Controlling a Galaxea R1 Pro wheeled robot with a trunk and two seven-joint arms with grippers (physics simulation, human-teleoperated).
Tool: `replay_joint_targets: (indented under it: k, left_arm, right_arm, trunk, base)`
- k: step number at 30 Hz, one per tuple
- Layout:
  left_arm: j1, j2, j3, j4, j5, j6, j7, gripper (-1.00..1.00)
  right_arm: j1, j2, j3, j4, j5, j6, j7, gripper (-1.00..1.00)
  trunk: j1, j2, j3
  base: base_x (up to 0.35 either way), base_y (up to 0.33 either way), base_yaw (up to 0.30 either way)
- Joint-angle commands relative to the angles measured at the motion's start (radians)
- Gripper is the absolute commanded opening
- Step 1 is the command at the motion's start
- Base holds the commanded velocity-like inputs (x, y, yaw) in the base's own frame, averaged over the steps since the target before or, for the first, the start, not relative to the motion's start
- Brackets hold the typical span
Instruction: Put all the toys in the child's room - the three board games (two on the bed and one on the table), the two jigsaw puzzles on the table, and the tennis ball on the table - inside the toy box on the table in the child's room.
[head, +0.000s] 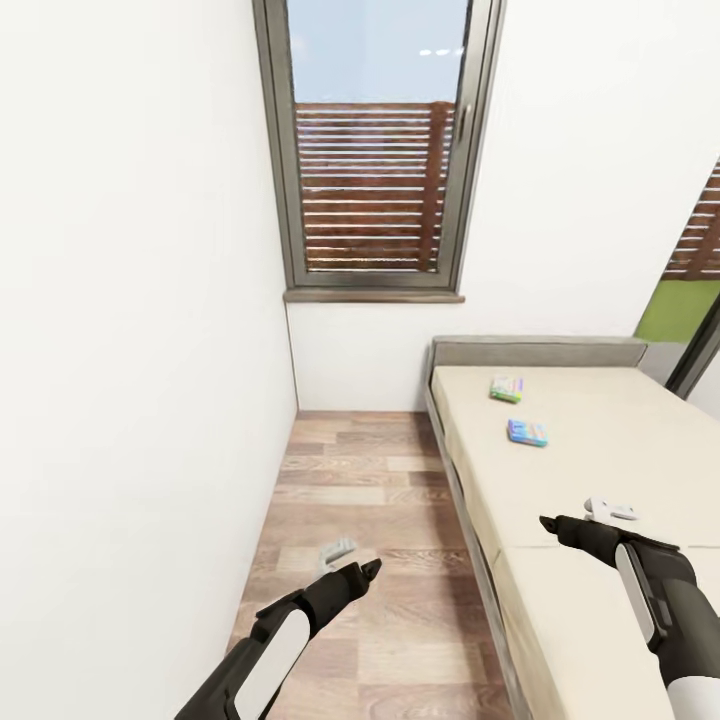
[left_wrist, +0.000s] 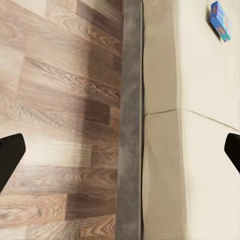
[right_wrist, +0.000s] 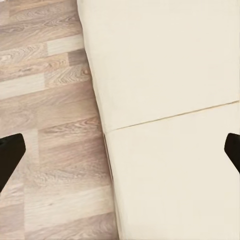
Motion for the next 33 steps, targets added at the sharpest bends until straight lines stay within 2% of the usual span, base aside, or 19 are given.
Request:
replay_joint_targets:
  k: [1,33]
  left_arm:
    - [-0.001,0.000,-0.002,-0.002,0.011,0.002,0.009,1.00]
    - [-0.001,0.000,-0.002,-0.002,0.011,0.002,0.010,1.00]
  right_arm:
    - [-0.001,0.000,-0.002,-0.001,0.000,0.005,0.004,1.00]
    - [-0.001,0.001,-0.001,-0.001,0.000,0.005,0.004,1.00]
  trunk:
    - [0.001,0.000,-0.001]
    - [0.001,0.000,-0.001]
  base:
    - [0.332,0.000,0.000]
    - [0.334,0.000,0.000]
